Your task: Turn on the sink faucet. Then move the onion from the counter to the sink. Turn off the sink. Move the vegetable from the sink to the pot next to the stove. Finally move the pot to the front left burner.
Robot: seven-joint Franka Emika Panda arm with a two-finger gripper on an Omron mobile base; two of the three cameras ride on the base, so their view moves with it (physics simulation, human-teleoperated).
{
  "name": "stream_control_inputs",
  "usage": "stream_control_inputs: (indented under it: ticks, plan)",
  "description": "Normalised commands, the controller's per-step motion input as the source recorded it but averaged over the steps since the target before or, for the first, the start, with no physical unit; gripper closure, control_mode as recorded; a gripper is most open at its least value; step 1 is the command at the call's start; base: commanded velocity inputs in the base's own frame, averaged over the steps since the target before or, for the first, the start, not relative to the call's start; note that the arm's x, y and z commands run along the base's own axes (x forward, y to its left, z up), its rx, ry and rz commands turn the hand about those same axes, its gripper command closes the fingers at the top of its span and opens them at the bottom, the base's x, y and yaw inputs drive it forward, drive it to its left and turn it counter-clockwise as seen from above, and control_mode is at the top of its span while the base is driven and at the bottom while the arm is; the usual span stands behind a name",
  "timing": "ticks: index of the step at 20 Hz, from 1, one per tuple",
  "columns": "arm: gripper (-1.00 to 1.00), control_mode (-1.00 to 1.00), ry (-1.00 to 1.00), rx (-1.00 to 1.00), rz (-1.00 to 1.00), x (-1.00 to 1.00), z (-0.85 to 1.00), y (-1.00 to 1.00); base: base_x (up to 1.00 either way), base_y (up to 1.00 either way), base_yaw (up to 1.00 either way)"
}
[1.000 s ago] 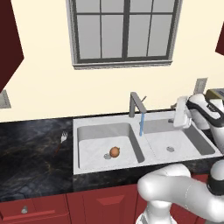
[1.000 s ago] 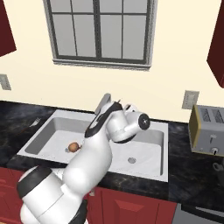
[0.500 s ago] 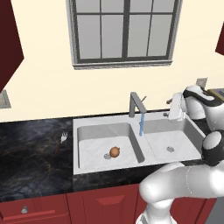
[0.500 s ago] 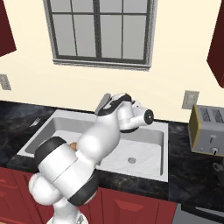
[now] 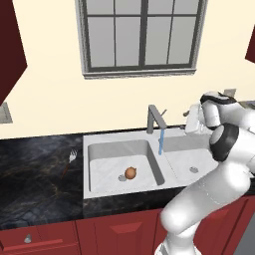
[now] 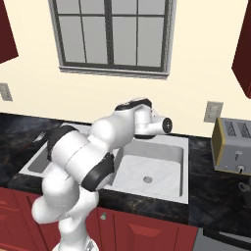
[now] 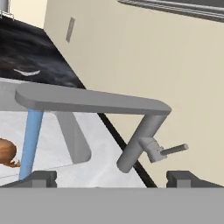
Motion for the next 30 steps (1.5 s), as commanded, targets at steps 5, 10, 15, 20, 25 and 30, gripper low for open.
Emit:
stream_control_inputs:
  ticks: [5,10,15,20,25,30]
  plan:
    - [-1.0,-1.0,0.01,0.02,0.04,0.45,-0.15,-0.04,0.0,0.0,0.0]
    - [-1.0,-1.0,0.0,0.04,0.07,0.33,-0.05,-0.01,0.0,0.0,0.0]
    - [-1.0,-1.0,0.0,0.03,0.06,0.36,-0.08,0.0,0.0,0.0,0.0]
    - [-1.0,-1.0,0.0,0.02,0.06,0.35,-0.1,0.0,0.0,0.0,0.0]
    - [-1.0,-1.0,0.0,0.01,0.06,0.34,-0.09,0.04,0.0,0.0,0.0]
    - [-1.0,-1.0,0.0,0.0,0.04,0.35,-0.06,0.27,0.0,0.0,0.0]
